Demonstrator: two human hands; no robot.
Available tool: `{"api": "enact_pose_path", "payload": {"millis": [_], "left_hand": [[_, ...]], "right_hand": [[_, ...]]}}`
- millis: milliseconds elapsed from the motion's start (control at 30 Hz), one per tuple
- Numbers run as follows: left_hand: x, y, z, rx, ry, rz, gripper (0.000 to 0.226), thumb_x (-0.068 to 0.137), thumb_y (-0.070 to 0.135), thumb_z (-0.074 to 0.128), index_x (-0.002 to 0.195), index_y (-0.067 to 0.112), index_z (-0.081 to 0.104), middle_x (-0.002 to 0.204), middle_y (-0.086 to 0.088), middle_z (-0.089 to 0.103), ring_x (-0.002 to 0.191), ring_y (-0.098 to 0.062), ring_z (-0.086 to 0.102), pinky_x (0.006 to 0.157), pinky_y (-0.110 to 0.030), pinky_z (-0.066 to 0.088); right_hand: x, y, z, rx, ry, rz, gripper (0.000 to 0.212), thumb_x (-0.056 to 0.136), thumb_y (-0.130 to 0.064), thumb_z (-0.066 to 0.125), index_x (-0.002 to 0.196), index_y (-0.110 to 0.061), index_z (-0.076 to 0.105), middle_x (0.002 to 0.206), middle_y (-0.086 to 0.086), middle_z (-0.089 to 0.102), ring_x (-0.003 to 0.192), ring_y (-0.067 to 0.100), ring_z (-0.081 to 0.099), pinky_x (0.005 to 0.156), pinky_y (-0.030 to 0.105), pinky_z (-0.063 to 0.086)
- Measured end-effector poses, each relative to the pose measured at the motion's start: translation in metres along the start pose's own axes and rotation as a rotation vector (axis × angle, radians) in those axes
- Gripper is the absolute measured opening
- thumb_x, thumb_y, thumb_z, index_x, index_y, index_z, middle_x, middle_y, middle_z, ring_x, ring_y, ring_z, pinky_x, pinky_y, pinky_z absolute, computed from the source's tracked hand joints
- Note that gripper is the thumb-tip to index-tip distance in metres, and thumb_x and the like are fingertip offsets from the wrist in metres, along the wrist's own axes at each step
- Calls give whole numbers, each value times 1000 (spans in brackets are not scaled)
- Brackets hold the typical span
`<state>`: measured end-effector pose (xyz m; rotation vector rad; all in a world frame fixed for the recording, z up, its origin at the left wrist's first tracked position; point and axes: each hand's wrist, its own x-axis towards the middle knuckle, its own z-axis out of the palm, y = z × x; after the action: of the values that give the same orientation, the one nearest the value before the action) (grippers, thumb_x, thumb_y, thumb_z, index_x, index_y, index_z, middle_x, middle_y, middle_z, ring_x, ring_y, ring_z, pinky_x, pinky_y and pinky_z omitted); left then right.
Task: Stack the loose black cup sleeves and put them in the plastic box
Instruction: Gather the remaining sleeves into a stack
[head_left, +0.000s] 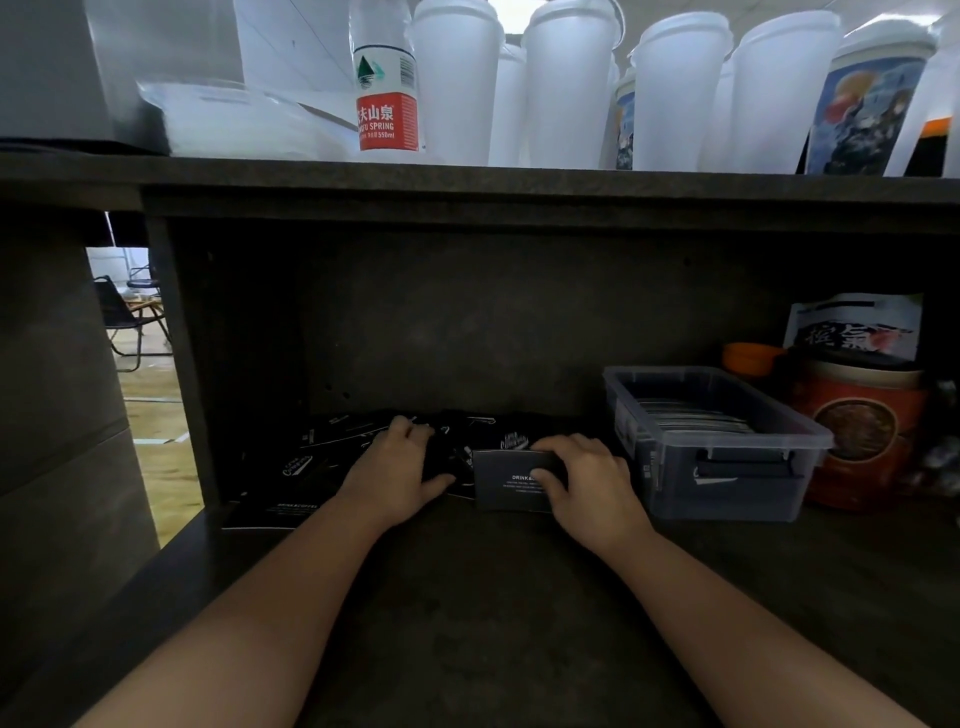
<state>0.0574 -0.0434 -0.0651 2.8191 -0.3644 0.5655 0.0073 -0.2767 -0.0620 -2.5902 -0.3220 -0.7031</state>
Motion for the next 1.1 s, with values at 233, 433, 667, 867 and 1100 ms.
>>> {"api": "enact_pose_path", "payload": {"millis": [233, 433, 667, 867, 1100], "left_hand": [[1, -2, -4, -389, 275, -169, 18, 93, 27, 62, 107, 17, 65, 98, -2, 63, 90, -18, 61, 74, -26, 44], [3, -12, -9, -678, 343, -287, 14, 99, 23, 51, 100, 16, 64, 85, -1, 65, 72, -13, 63, 65, -25, 46], [-7, -16, -25, -1291, -193, -189, 11, 93, 17, 59, 94, 14, 70, 74, 6, 67, 65, -2, 60, 59, -13, 49], [-5, -11, -11, -728, -108, -60, 17, 87, 25, 70, 74, 14, 74, 66, 0, 69, 62, -5, 62, 64, -20, 49], [-14, 38, -12, 7, 117, 191, 37, 92, 57, 49, 73, 27, 61, 71, 9, 62, 70, -9, 60, 62, -28, 46]], "right_hand": [[1, 3, 2, 76, 52, -23, 34, 92, -21, 63, 125, -28, 63, 117, -4, 64, 111, 16, 55, 99, 44, 44], [0, 4, 3, 87, 84, -42, 36, 91, -15, 63, 126, -27, 64, 118, -3, 66, 110, 17, 57, 97, 43, 45], [3, 7, 4, 59, 22, -31, 30, 94, -10, 55, 119, -21, 67, 113, 1, 65, 107, 22, 56, 92, 43, 47], [1, 4, -2, 281, 26, 59, 42, 98, -4, 37, 132, -19, 56, 120, 6, 63, 111, 17, 57, 97, 35, 47], [-1, -1, -3, -5, -74, -1, 42, 97, -23, 48, 138, -24, 47, 132, 0, 51, 120, 16, 45, 103, 39, 39]]}}
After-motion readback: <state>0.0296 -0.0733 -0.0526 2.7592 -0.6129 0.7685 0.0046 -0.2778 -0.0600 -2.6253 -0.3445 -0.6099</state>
